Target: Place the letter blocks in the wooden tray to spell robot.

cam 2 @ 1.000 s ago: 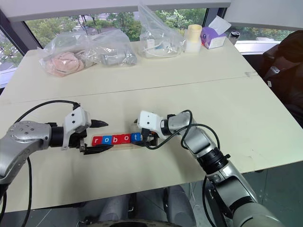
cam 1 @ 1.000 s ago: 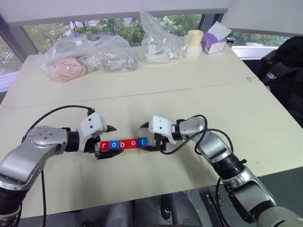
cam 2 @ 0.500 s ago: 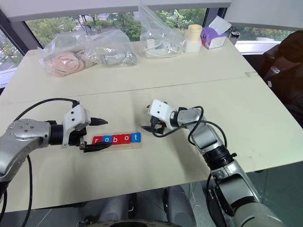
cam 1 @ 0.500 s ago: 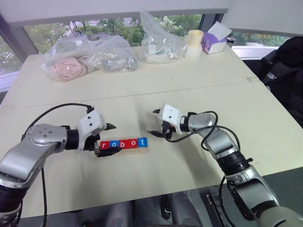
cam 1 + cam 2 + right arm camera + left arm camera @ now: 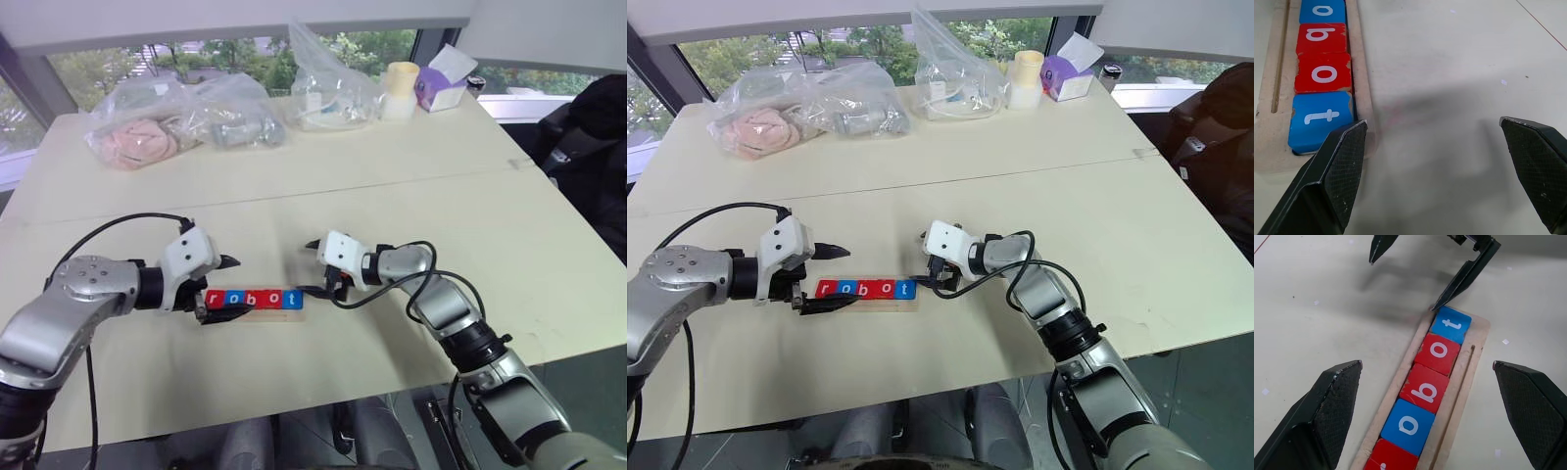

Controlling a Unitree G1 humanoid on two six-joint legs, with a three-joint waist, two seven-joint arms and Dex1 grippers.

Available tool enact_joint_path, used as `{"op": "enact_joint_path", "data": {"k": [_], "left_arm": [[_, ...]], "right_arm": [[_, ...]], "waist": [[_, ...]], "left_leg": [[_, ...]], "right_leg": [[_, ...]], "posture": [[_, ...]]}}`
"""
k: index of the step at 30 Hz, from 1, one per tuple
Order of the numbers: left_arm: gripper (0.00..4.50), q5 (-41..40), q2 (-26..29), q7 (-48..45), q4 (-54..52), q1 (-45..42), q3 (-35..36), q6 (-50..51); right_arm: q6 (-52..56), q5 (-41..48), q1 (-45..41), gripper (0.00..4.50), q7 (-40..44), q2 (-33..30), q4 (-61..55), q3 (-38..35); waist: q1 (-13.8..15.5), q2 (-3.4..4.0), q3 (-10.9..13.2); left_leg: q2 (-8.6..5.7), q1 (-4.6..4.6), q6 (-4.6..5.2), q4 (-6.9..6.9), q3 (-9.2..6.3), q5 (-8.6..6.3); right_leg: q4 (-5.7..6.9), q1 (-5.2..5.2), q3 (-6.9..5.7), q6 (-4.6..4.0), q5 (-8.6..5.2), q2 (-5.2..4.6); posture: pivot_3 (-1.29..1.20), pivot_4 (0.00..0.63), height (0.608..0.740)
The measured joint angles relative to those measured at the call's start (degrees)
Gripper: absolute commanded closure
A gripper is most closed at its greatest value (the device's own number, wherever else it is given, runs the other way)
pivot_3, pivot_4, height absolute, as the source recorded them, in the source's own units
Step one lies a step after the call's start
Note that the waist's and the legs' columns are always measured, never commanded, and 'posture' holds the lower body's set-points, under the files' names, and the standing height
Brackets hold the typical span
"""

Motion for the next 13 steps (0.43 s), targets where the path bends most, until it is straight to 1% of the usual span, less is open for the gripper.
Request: {"op": "enact_joint_path", "data": {"k": [5,7,9,11,13], "left_arm": [[0.00,-0.8,-1.0,0.3,0.5,0.0,0.2,0.2],[0.00,-1.8,-1.1,-0.1,1.6,0.8,1.1,0.4],[0.00,-1.9,0.5,-1.1,2.8,4.4,3.6,0.2],[0.00,-2.0,2.6,-2.3,3.5,9.3,7.3,0.2],[0.00,-2.6,3.3,-3.1,3.5,12.6,10.8,0.4]], "right_arm": [[-0.4,-0.7,-0.7,0.08,-1.9,-1.1,0.2,-1.0],[0.7,-0.2,-0.9,0.08,-1.9,-2.6,-1.0,-2.8],[5.5,2.6,0.8,0.08,-0.4,-5.9,-6.5,-6.3],[13.3,7.7,5.6,0.08,2.4,-10.9,-15.5,-10.3],[21.2,12.9,10.2,0.08,4.5,-14.3,-23.0,-13.1]], "waist": [[0.0,0.00,0.0],[0.1,0.00,0.0],[0.1,0.00,0.0],[0.2,0.00,0.0],[0.3,0.00,0.0]], "left_leg": [[0.00,0.00,0.00,0.01,0.00,0.00],[0.00,-0.01,0.00,0.01,0.00,0.00],[0.00,-0.01,0.00,-0.04,0.00,0.00],[0.01,-0.01,0.00,-0.14,0.00,0.00],[0.02,-0.03,0.00,-0.16,-0.02,-0.01]], "right_leg": [[0.00,0.00,0.00,0.00,0.00,-0.01],[0.00,0.00,0.00,0.00,0.00,-0.01],[0.00,-0.01,0.00,0.02,-0.01,-0.02],[-0.05,-0.02,-0.02,0.09,-0.06,-0.03],[-0.07,-0.04,-0.03,0.08,-0.08,-0.04]], "posture": [[0.00,0.150,0.740],[0.00,0.150,0.740],[0.00,0.150,0.740],[0.00,0.150,0.740],[0.00,0.150,0.740]]}}
